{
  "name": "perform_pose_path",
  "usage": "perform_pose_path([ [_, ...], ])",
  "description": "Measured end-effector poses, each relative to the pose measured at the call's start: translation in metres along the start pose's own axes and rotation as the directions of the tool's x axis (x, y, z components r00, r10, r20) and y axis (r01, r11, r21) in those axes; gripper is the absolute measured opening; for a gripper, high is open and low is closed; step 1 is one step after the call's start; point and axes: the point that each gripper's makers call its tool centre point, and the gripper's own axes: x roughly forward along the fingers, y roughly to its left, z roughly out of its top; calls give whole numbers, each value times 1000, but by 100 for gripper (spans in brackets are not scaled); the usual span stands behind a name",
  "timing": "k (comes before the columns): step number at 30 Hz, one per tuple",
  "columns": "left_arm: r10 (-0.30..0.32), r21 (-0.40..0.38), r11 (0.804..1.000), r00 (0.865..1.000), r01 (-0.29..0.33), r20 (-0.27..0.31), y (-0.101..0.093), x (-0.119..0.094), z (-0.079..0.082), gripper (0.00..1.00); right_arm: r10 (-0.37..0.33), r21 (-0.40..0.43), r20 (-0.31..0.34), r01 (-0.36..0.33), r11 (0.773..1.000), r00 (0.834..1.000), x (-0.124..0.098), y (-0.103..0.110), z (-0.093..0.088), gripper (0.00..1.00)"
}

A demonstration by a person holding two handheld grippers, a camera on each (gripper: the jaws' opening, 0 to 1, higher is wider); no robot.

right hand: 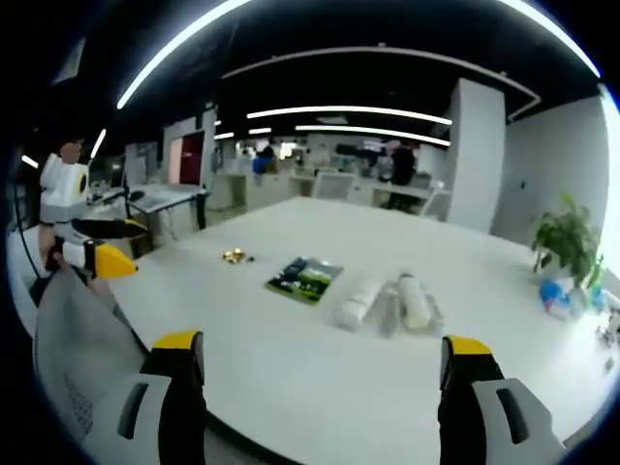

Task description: Arrange the skincare products in the storage area until every visible bottle or jar stands upright without overlapping.

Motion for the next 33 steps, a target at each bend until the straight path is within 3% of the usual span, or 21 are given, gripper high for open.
perform_pose_path([
  [33, -16, -19, 1000, 1000, 16, -22, -8, -2, -1, 99, 15, 17, -27, -14, 1000, 1000, 1, 5, -1, 100],
])
